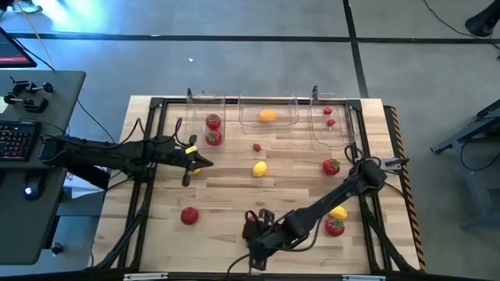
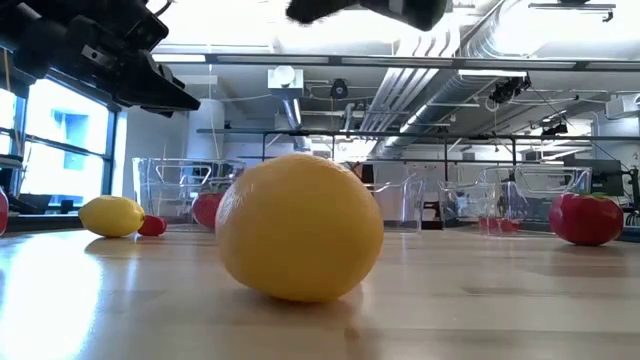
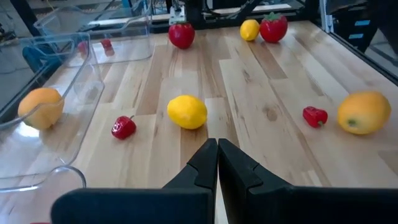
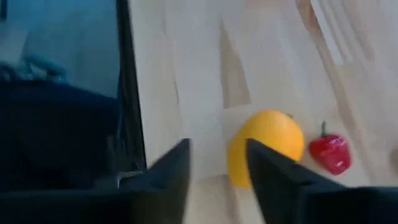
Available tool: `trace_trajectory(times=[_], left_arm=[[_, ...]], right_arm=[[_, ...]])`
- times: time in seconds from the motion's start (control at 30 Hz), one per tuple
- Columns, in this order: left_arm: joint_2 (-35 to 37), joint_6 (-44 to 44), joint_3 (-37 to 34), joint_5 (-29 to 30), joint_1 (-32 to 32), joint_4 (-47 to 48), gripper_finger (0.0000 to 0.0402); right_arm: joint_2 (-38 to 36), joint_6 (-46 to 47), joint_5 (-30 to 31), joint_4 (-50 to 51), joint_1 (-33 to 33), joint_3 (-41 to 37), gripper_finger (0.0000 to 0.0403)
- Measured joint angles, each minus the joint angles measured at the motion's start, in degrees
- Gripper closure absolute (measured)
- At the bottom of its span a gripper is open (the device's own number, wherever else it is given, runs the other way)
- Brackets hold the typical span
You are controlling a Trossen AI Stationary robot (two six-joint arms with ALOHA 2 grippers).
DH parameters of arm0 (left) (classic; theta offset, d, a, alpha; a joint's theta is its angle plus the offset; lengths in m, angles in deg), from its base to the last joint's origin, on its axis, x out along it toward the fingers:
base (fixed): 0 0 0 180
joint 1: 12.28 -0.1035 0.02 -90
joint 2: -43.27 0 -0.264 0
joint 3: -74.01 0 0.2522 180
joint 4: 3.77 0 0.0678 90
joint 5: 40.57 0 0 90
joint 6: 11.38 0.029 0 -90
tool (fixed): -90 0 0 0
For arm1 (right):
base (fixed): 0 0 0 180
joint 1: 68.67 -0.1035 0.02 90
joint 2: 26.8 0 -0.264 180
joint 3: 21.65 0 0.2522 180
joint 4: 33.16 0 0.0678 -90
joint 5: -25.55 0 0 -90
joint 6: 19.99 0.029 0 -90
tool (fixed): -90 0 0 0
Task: Sort produce into baskets
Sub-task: Put the yellow lemon into the center transparent bin
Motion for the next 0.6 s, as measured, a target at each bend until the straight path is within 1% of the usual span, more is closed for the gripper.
trace_trajectory(times=[0.13, 0.23, 0.3, 0.43, 0.5, 0.6], left_arm=[[0.00, -0.01, 0.00, -0.07, 0.02, 1.10, 0.0401], [0.00, 0.01, 0.00, -0.11, 0.02, 2.21, 0.0401], [0.00, -0.01, 0.00, -0.11, 0.06, 2.36, 0.0401], [-0.02, -0.83, 0.00, -0.13, 0.06, 2.49, 0.0401], [-0.02, -0.87, 0.00, -0.13, 0.08, 2.55, 0.0401], [-0.02, -0.86, 0.00, -0.13, 0.62, 2.54, 0.0401]], right_arm=[[4.30, 9.64, 0.71, 3.24, 0.31, 3.31, 0.0126], [7.72, 13.41, 0.88, 7.71, 0.85, 6.68, 0.0072], [9.69, 15.26, 2.52, 12.28, 1.12, 9.38, 0.0057], [12.95, 17.47, 7.53, 19.29, 1.40, 14.96, 0.0054], [14.39, 18.07, 7.04, 19.61, 1.35, 16.51, 0.0054], [16.26, 18.57, 3.89, 19.81, 1.48, 16.68, 0.0055]])
